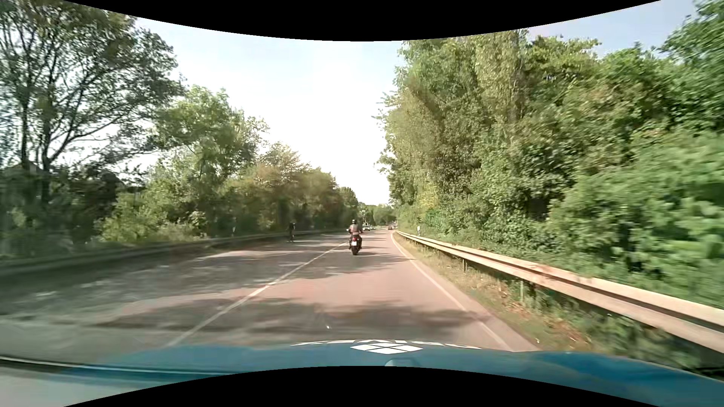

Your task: Follow the waypoints while adhering to traffic rules and regulations

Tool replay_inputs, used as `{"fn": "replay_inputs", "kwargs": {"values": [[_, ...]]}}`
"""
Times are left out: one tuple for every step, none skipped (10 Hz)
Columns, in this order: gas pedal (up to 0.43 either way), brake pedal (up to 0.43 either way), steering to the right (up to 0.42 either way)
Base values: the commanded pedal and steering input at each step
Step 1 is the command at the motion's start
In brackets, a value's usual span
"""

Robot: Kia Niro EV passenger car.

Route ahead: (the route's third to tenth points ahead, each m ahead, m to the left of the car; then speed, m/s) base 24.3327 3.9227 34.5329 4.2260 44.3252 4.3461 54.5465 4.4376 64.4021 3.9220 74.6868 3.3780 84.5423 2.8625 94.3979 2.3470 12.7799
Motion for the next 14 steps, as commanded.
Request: {"fn": "replay_inputs", "kwargs": {"values": [[0.000,0.000,0.003],[0.000,0.000,0.003],[0.000,0.000,0.003],[0.000,0.000,0.000],[0.000,0.000,-0.002],[0.000,0.000,-0.003],[0.000,0.000,-0.003],[0.000,0.000,-0.003],[0.000,0.000,-0.003],[0.000,0.000,-0.003],[0.000,0.000,-0.003],[0.000,0.000,-0.002],[0.000,0.000,-0.002],[0.000,0.000,-0.002]]}}
